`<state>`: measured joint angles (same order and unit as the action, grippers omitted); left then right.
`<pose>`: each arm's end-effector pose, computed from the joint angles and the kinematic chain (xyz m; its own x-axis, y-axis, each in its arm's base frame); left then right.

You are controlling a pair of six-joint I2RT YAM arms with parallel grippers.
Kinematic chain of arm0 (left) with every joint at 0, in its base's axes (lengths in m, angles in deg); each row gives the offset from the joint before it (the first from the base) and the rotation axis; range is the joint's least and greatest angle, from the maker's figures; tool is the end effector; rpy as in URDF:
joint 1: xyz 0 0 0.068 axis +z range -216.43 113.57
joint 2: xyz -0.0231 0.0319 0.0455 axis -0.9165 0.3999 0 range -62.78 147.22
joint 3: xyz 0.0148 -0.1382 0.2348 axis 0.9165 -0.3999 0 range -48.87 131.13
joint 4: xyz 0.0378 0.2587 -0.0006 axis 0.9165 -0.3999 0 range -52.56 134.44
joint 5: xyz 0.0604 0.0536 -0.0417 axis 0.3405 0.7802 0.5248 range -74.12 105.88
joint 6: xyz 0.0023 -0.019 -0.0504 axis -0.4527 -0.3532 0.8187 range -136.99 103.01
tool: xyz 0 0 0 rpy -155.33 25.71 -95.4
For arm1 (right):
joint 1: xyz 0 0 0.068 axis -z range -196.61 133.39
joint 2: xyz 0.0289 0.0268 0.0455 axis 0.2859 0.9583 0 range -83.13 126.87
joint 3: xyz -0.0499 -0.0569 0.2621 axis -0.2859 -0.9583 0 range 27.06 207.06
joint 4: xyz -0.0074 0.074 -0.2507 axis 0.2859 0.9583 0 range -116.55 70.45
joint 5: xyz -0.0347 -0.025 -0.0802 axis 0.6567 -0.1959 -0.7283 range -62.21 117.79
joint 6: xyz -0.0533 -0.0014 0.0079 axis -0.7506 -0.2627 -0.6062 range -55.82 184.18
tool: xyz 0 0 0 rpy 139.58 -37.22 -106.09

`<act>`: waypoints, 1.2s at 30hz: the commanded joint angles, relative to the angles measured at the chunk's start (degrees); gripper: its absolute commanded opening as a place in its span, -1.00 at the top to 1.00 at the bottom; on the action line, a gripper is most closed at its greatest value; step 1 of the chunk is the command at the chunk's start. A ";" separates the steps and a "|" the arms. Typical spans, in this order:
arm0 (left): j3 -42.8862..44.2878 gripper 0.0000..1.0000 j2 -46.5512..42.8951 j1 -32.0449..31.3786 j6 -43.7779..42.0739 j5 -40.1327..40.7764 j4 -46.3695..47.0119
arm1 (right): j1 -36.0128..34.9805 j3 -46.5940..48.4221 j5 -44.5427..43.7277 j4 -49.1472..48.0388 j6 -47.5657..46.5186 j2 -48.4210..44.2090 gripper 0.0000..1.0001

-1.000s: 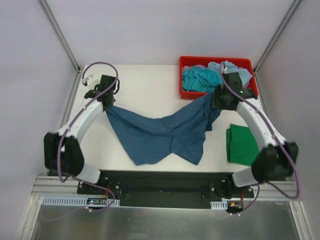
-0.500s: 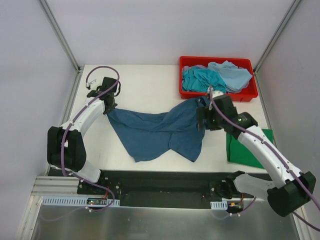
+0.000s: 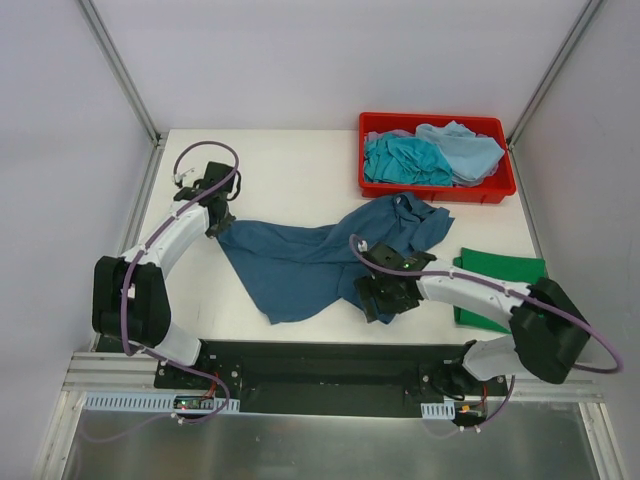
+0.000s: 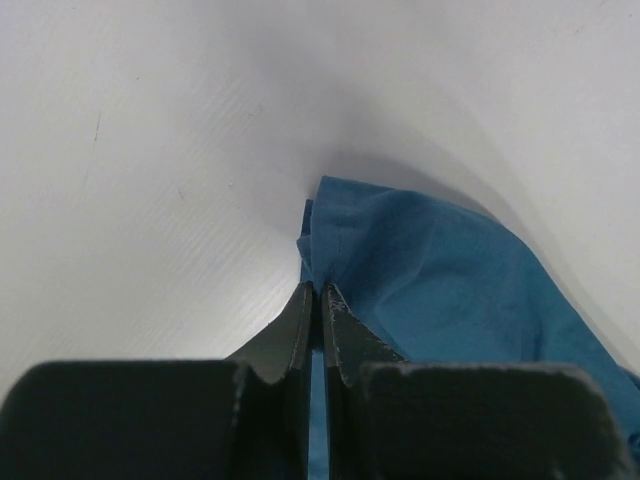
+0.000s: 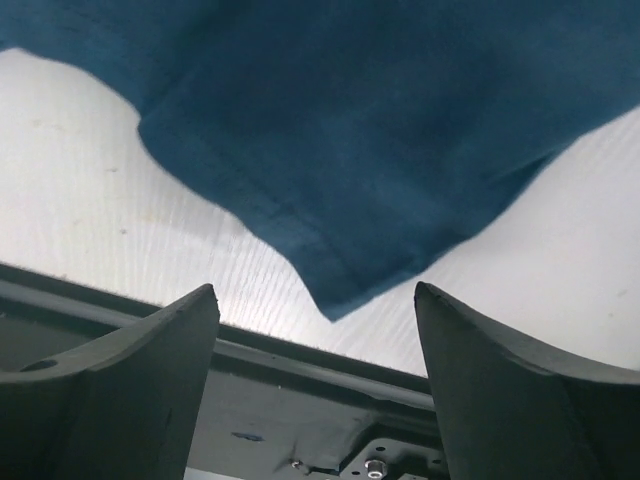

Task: Fold and stack the t-shirts
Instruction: Flatten out the tshirt

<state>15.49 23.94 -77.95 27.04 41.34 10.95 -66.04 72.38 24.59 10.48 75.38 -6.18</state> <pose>0.3106 -0.0477 0.2517 -0.5440 -0.5295 -0.6509 -0.6039 0.7857 -0.1344 0.1578 0.1814 0.1913 -0.7390 -0.5649 -0.3671 -0.6133 0.7896 0.0195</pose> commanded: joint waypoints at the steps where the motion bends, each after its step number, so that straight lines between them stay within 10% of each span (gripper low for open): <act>1: -0.99 1.00 -2.87 0.28 0.09 0.03 -1.22 | -0.49 1.79 -0.22 -1.71 3.39 5.92 -0.57; 12: -2.39 1.00 -3.57 0.28 -0.79 0.65 -1.22 | -0.84 1.26 -4.44 -2.23 4.97 10.32 -0.04; 20: -1.43 1.00 -3.75 0.28 -1.14 1.18 -1.22 | 0.03 2.75 -11.20 0.05 7.70 8.15 0.86; 36: 8.76 1.00 -3.65 0.28 -4.12 1.35 -1.22 | 26.91 24.62 -18.06 -2.93 -7.06 -8.65 0.99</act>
<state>20.25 22.46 -77.95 25.16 41.42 10.60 -43.81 89.39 10.43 9.02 74.11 -10.99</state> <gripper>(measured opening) 0.010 0.034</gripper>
